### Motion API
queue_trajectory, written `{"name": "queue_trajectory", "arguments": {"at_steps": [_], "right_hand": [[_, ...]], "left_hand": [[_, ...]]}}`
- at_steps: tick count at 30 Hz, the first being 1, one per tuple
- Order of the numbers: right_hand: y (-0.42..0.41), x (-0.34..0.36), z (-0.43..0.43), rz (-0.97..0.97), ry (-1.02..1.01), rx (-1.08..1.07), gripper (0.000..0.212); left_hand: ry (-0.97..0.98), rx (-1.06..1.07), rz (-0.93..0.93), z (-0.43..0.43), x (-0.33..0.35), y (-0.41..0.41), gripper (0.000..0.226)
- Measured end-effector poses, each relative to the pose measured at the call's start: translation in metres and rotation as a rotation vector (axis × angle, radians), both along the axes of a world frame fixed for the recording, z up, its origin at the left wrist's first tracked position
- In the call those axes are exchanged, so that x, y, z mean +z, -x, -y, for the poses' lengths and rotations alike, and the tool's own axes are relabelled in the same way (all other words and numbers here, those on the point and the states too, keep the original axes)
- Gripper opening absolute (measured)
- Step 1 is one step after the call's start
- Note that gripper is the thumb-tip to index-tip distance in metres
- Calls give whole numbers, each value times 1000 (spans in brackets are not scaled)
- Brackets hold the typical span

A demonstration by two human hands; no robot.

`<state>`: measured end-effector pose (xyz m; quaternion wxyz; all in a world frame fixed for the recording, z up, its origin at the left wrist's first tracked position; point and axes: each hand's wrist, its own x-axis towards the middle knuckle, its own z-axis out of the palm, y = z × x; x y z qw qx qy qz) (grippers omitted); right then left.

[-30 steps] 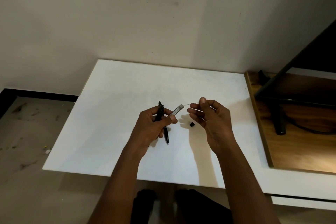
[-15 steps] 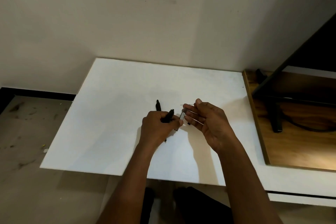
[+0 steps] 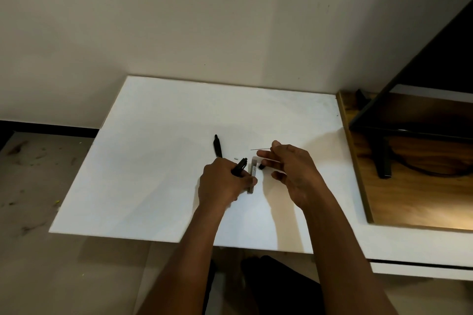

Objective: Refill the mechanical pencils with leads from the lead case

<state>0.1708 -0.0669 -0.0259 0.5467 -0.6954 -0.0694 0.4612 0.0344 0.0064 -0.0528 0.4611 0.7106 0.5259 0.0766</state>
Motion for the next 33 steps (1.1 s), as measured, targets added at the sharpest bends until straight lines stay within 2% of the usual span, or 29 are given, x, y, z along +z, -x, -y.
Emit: {"name": "queue_trajectory", "arguments": {"at_steps": [4,10,13,17,21,24,33], "right_hand": [[-5,0,3,-6,-6,-102,17],[-5,-2,3,-1,-13,-106,18],[-4,-2,2,42,-68,-137,20],[-2,1,-1,140,-269,-191,21],[4,5,-6,230,-361,-150,19],[9,6,-10,281,-381,-134,21],[14,9,-13,256,-413,-112,24]], "left_hand": [[-22,-2,-15,1,0,-1,19],[-49,5,-16,2,0,0,18],[-48,47,82,0,3,-1,25],[34,113,237,-6,11,0,24],[31,56,299,-10,15,5,26],[-53,0,331,-9,17,7,25],[-155,-73,351,-12,18,13,24]]}}
